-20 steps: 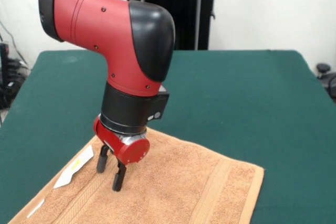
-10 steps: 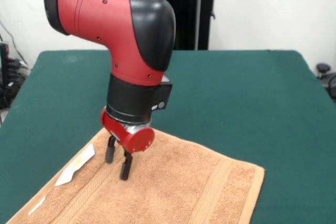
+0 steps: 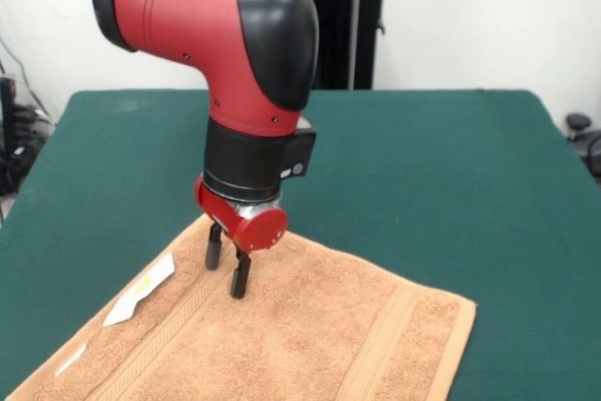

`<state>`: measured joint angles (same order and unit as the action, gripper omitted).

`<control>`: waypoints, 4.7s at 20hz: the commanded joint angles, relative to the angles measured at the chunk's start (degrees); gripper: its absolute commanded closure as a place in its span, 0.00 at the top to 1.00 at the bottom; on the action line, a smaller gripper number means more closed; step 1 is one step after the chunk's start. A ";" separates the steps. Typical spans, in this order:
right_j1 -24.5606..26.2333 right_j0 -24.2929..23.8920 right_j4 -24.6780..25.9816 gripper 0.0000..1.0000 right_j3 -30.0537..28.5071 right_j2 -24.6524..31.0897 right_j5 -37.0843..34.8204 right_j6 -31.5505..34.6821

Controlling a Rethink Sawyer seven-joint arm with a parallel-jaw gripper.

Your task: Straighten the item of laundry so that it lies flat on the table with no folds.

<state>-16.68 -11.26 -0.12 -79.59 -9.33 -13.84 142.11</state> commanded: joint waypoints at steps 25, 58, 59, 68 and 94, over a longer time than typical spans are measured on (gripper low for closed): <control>2.00 -0.36 0.70 1.00 -20.20 9.50 3.88 6.49; -5.08 -8.27 3.66 1.00 -41.10 13.67 15.08 5.95; -5.30 -8.23 3.66 1.00 -41.50 13.58 15.30 6.00; -10.15 -8.76 3.80 1.00 -47.53 11.88 15.45 6.95; -13.12 -7.15 7.66 1.00 -24.53 5.36 2.66 -6.82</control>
<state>-29.76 -20.14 5.49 -119.91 -2.17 -3.59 142.11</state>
